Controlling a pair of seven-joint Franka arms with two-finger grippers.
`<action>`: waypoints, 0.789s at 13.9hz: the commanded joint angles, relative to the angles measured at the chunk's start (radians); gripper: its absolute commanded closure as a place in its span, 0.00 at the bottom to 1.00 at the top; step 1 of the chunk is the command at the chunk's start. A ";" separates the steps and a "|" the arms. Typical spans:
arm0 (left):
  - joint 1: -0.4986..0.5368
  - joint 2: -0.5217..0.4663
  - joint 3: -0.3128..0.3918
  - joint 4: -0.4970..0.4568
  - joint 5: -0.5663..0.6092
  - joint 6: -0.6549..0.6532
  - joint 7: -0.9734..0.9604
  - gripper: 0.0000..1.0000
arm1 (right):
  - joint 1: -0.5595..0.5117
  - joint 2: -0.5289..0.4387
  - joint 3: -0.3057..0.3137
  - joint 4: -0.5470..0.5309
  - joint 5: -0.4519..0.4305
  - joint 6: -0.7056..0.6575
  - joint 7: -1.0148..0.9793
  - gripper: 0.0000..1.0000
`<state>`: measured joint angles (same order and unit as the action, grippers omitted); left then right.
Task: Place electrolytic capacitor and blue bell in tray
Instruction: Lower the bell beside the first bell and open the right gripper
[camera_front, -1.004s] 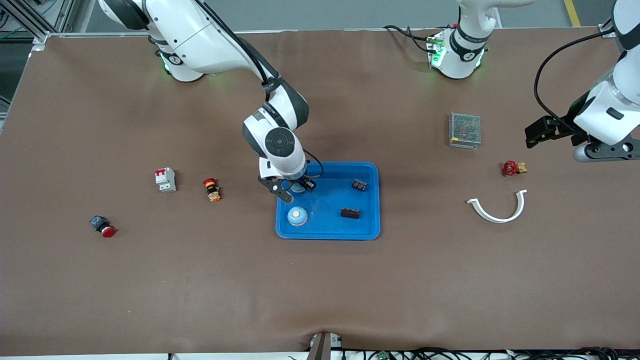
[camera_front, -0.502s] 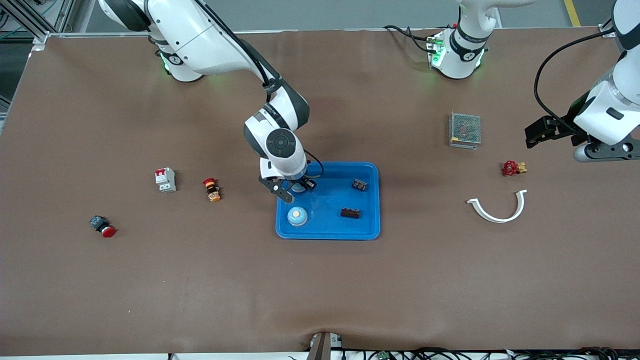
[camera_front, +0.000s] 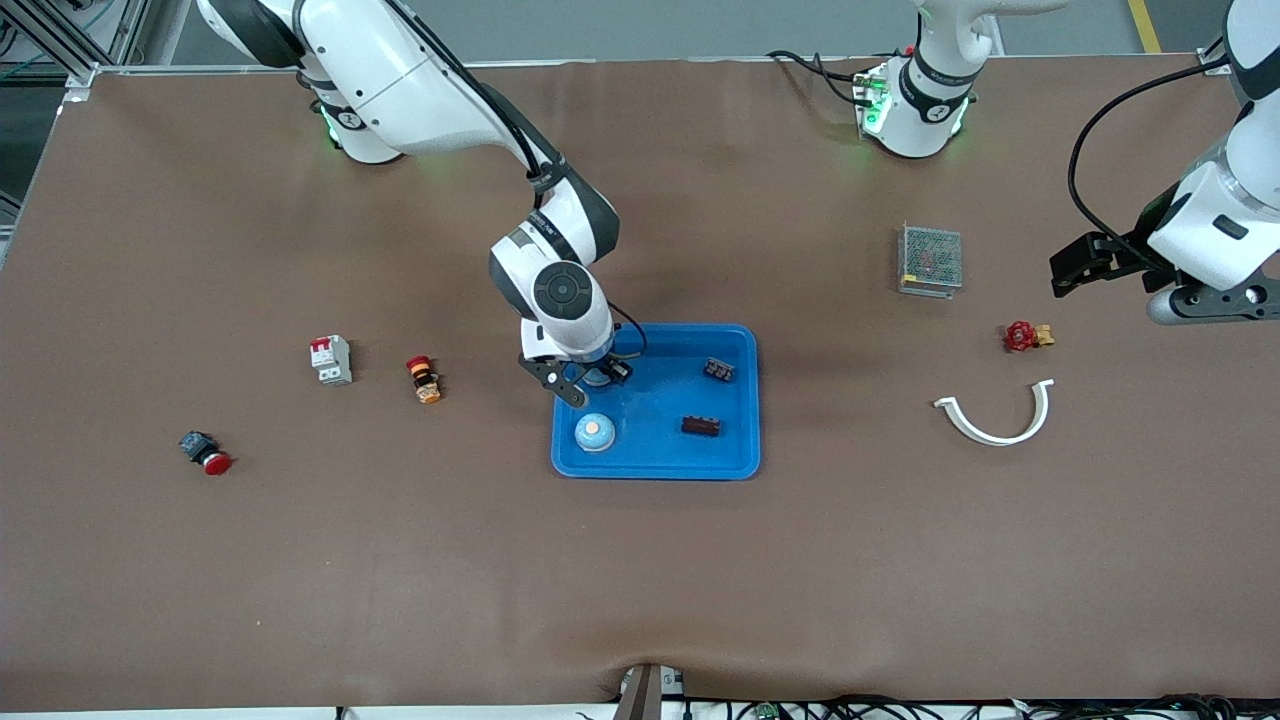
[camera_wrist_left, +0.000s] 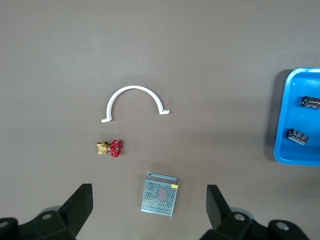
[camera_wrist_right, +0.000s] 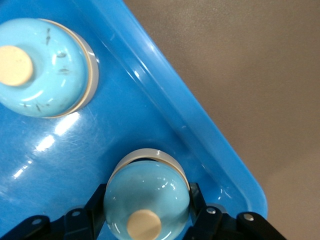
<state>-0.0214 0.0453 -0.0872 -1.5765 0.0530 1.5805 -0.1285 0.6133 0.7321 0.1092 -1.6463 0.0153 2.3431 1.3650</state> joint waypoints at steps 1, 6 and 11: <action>-0.005 -0.013 0.003 -0.004 0.016 0.009 -0.003 0.00 | 0.006 0.024 -0.005 0.045 0.009 -0.005 0.011 1.00; -0.005 -0.018 0.001 0.000 0.016 0.007 0.000 0.00 | 0.006 0.032 -0.005 0.046 0.008 -0.004 0.011 1.00; -0.005 -0.035 0.001 0.001 0.014 0.004 0.000 0.00 | 0.006 0.041 -0.005 0.054 0.008 -0.004 0.013 1.00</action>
<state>-0.0220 0.0299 -0.0872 -1.5711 0.0530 1.5844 -0.1284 0.6133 0.7515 0.1089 -1.6264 0.0154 2.3431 1.3652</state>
